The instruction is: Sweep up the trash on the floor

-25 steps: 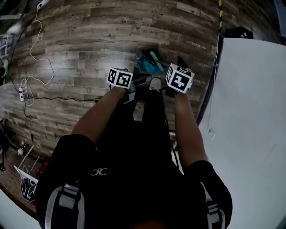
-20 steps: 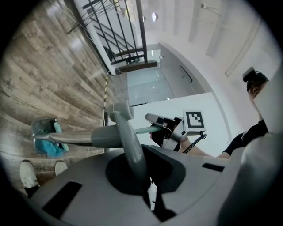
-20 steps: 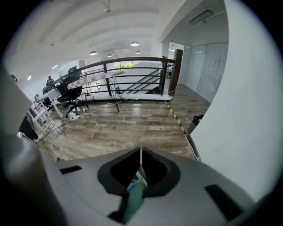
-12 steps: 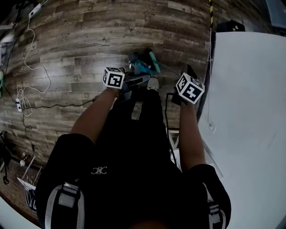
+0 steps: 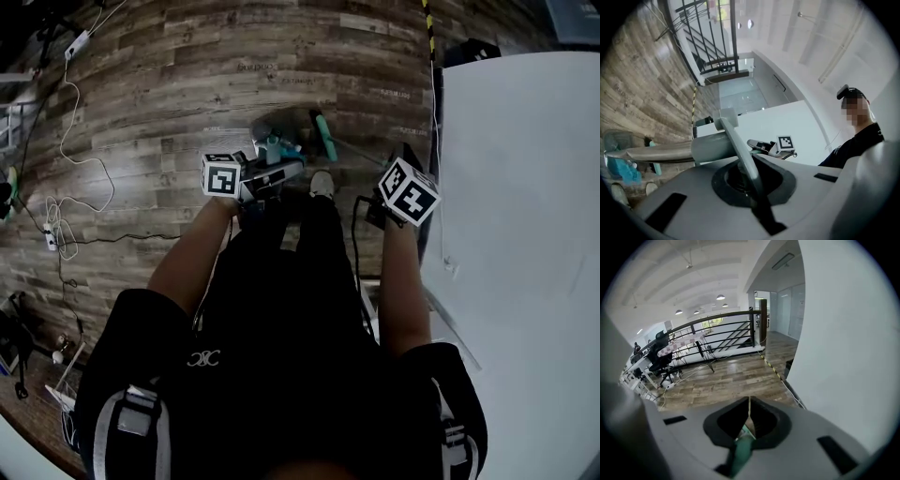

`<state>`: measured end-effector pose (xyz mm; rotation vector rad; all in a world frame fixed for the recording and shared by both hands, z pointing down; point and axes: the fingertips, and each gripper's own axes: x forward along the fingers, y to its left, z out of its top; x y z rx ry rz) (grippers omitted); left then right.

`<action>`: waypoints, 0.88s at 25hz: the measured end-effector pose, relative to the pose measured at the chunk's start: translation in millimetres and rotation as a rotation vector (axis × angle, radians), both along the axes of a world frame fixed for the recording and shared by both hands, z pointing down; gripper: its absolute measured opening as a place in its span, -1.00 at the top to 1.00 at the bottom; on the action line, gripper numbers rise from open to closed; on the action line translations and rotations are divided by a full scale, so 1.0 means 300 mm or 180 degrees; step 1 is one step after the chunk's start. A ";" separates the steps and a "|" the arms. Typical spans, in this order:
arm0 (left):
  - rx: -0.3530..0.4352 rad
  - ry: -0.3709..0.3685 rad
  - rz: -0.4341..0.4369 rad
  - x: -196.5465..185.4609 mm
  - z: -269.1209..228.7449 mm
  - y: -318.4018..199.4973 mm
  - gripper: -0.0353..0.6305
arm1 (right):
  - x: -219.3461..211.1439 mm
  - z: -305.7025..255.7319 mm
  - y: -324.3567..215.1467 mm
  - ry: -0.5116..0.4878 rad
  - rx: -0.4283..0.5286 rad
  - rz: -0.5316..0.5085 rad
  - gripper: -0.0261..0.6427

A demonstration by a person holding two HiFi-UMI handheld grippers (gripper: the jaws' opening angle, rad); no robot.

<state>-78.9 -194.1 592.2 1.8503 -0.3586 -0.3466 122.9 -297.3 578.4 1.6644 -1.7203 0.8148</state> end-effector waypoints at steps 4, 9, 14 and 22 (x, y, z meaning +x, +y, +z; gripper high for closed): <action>0.0102 -0.0015 -0.0119 -0.010 -0.120 -0.020 0.90 | 0.072 -0.073 0.018 -0.0026 0.0116 0.0146 0.84; 0.0070 -0.0120 -0.0322 -0.009 -0.265 -0.096 0.90 | 0.140 -0.178 0.046 -0.0083 0.0270 0.0313 0.84; -0.0125 -0.0196 -0.0346 0.074 -0.418 -0.160 0.90 | 0.218 -0.284 0.061 -0.0182 0.0390 0.0442 0.84; 0.0108 -0.0146 -0.0304 0.213 -0.666 -0.239 0.90 | 0.318 -0.429 0.086 -0.0297 0.0568 0.0589 0.84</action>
